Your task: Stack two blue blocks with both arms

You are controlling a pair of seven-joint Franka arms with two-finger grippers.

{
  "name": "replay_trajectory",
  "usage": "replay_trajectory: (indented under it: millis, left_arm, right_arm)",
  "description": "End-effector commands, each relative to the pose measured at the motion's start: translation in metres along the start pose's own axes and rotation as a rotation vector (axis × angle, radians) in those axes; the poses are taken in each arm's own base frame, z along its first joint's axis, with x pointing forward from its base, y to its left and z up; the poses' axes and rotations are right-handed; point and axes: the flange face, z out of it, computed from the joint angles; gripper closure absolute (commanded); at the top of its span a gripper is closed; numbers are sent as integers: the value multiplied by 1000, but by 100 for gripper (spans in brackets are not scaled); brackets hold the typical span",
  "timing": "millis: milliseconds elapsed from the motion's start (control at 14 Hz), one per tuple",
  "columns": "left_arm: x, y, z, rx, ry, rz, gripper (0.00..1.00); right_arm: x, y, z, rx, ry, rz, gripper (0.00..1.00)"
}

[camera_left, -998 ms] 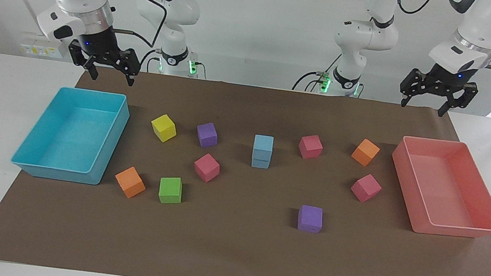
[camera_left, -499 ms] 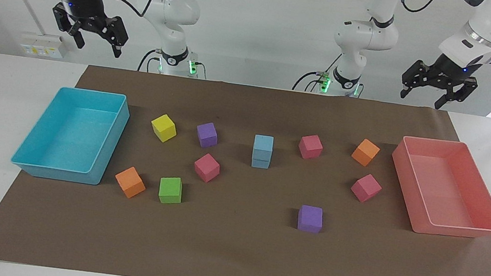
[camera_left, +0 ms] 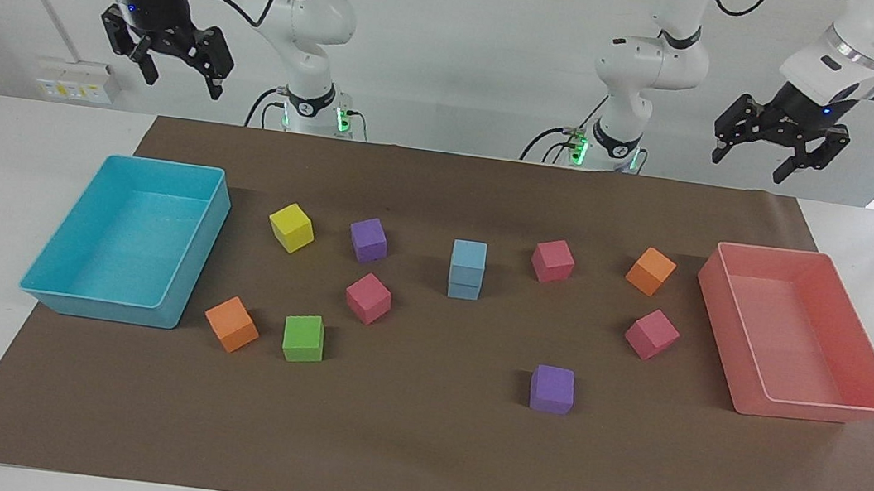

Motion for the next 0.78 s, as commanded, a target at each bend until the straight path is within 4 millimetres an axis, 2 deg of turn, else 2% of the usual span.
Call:
replay_trajectory:
  millis: [0, 356, 499, 713]
  left_arm:
    - [-6, -1, -5, -11, -3, 1, 0]
    - [-7, -5, -4, -8, -11, -6, 0]
    - [-10, -13, -4, 79, -32, -12, 0]
    - [-11, -8, -3, 106, -54, -9, 0]
  right_arm:
    - [-4, 0, -1, 28, -2, 19, 0]
    - [-4, 1, -1, 30, 1, 22, 0]
    - [-3, 3, 1, 30, 0, 25, 0]
    - [-6, 3, 1, 30, -1, 30, 0]
